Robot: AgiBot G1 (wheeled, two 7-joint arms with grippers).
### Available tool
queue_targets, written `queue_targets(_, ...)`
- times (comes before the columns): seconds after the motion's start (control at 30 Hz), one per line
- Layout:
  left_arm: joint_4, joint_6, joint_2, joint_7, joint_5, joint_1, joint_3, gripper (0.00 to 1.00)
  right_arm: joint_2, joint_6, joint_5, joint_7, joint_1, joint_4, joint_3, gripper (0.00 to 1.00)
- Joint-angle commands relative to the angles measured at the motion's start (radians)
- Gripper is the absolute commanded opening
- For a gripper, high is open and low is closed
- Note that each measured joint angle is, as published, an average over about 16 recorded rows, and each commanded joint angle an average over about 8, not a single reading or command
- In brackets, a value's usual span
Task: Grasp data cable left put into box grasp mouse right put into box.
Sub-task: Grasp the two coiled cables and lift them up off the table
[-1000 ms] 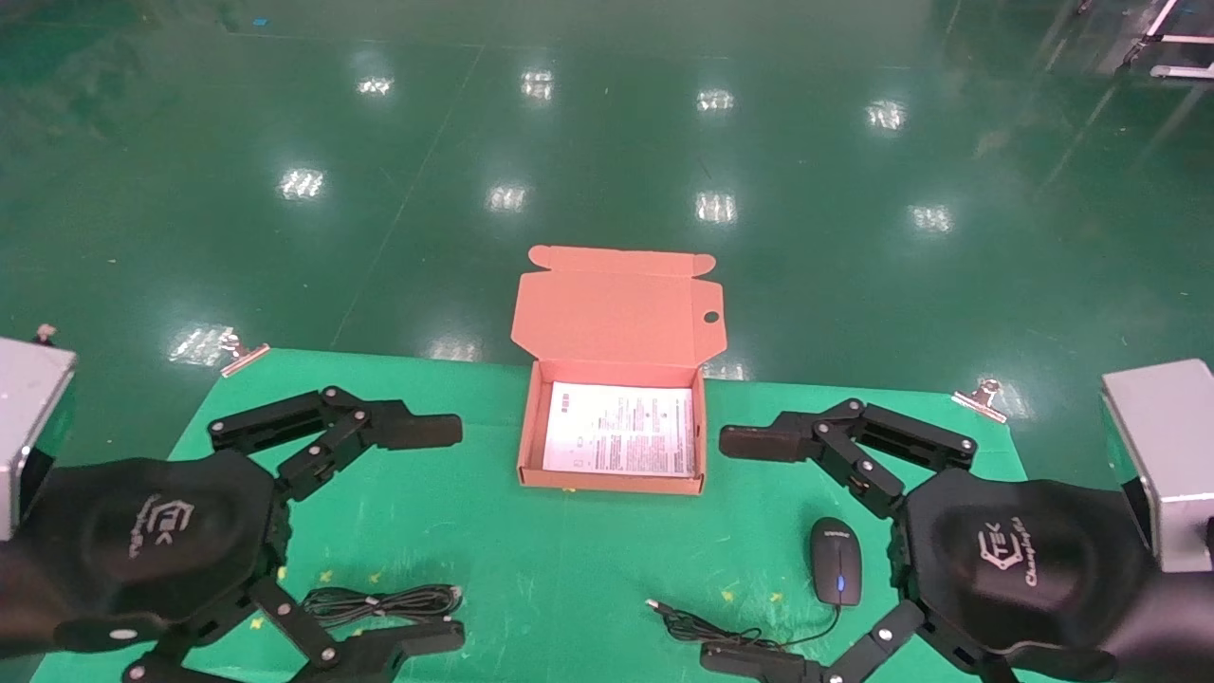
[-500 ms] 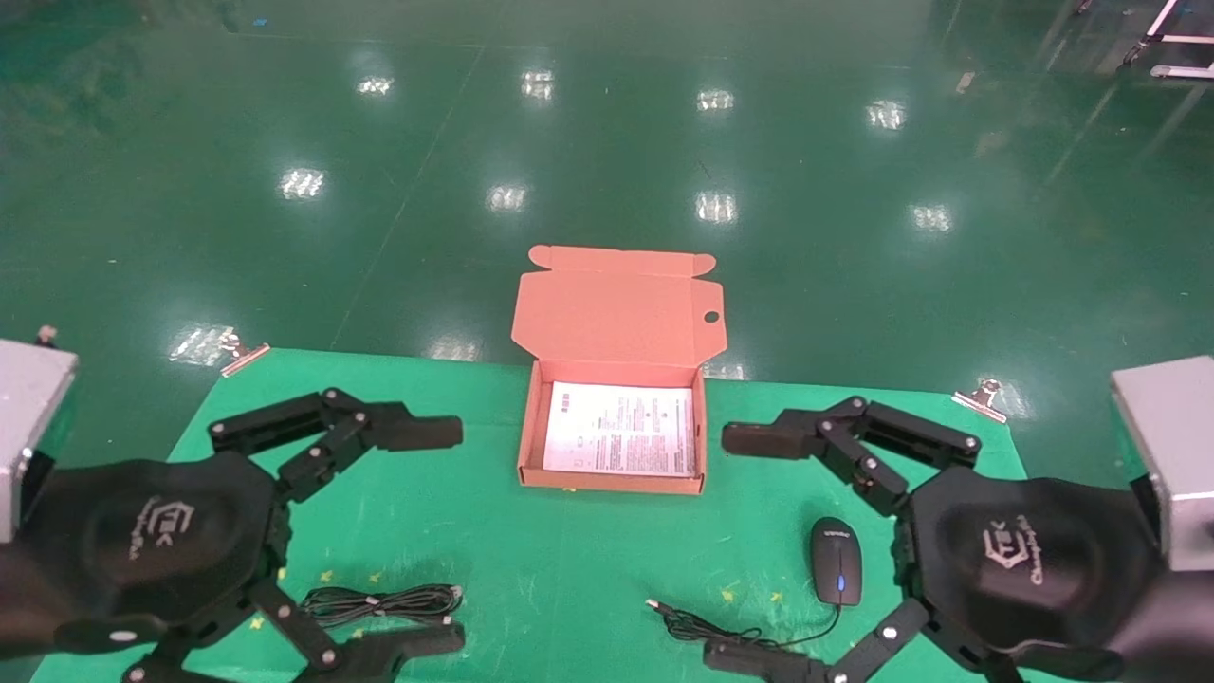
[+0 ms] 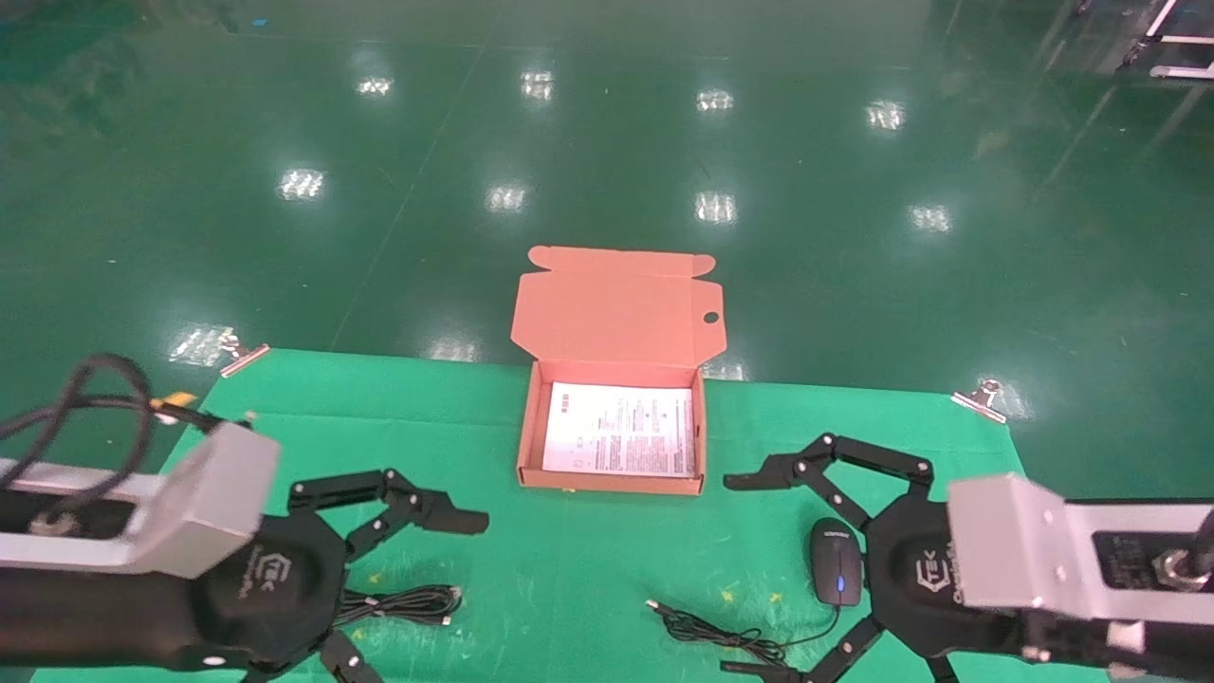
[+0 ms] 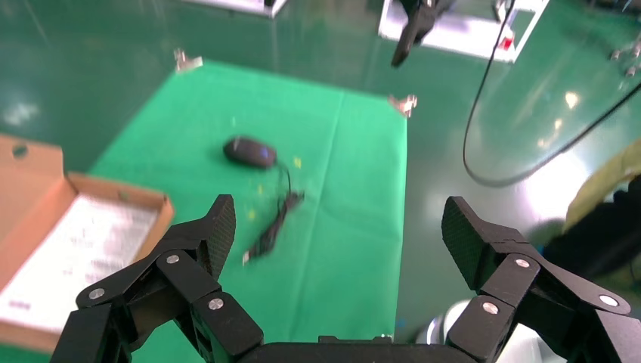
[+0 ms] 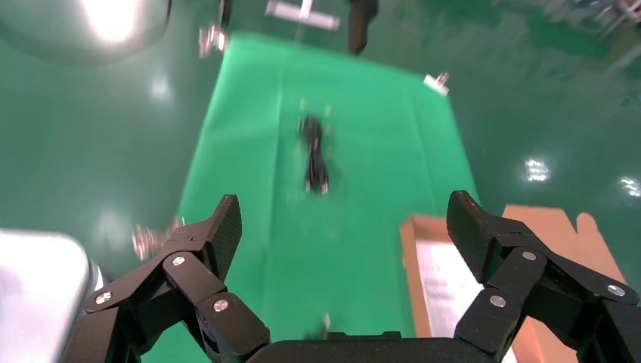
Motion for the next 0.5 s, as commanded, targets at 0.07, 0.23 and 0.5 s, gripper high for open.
queue_targets(0.07,0.012,0.009,0.005,-0.015,0.047,-0.029,0.029,1.00,-0.007,-0.009,-0.060,-0.034,0.029,0.008,-0.019,1.00)
queue_targets(0.23,0.012,0.022,0.021,-0.032,0.158,-0.093,0.110,1.00,-0.029,-0.030,-0.228,-0.174,0.100,0.020,-0.077,1.00)
queue_targets(0.5,-0.005,0.032,0.088,-0.072,0.392,-0.249,0.323,1.00,-0.082,-0.012,-0.436,-0.345,0.157,0.023,-0.169,1.00)
